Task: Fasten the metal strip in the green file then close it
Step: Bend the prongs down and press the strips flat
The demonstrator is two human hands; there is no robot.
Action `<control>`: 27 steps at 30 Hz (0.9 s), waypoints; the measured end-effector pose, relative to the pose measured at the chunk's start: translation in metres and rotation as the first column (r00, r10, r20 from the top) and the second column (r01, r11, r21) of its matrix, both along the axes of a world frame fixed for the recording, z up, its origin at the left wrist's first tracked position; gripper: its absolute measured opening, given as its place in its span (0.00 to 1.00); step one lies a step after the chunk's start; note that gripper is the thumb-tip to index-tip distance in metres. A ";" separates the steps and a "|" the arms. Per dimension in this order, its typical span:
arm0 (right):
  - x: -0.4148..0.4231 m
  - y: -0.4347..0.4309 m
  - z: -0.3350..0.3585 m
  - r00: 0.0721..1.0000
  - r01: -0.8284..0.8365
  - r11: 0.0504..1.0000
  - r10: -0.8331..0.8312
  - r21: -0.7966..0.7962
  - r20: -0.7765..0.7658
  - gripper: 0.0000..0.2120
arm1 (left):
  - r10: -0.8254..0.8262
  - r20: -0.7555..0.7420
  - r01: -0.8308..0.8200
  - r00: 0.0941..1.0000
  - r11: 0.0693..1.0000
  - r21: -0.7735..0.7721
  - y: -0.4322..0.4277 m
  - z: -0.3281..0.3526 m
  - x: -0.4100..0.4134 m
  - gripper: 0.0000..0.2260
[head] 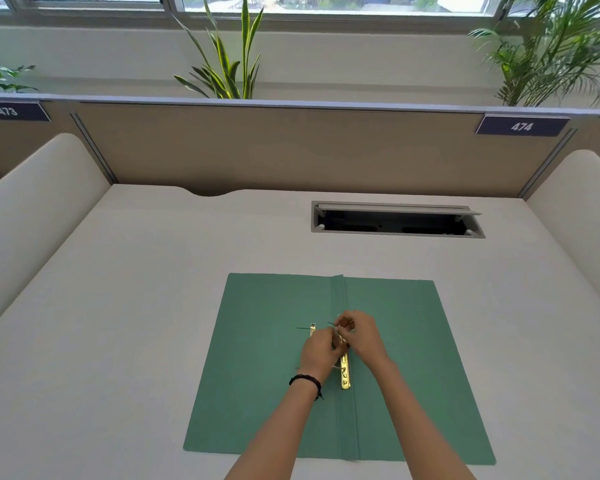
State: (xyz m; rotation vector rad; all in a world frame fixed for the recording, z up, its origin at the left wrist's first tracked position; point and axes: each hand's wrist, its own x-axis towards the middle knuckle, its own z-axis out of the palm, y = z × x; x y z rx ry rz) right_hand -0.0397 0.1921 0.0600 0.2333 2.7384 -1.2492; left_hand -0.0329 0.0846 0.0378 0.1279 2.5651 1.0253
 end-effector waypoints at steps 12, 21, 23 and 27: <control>-0.014 0.012 -0.001 1.000 0.016 1.000 -0.016 -0.007 -0.015 0.14 | -0.028 0.116 0.030 0.993 0.999 -0.017 -0.003 0.009 -0.002 0.18; -0.029 0.012 0.002 0.975 -0.224 0.956 0.222 0.188 0.028 0.06 | -0.070 0.229 0.082 0.971 0.996 -0.046 0.001 0.024 -0.012 0.18; -0.034 0.014 0.005 0.957 -0.291 0.933 0.284 0.212 0.063 0.05 | -0.064 0.248 0.078 0.967 0.996 -0.047 0.002 0.025 -0.012 0.19; -0.044 0.019 0.009 0.945 -0.322 0.921 0.298 0.221 0.134 0.06 | -0.057 0.287 0.072 0.956 0.996 -0.045 0.004 0.028 -0.013 0.18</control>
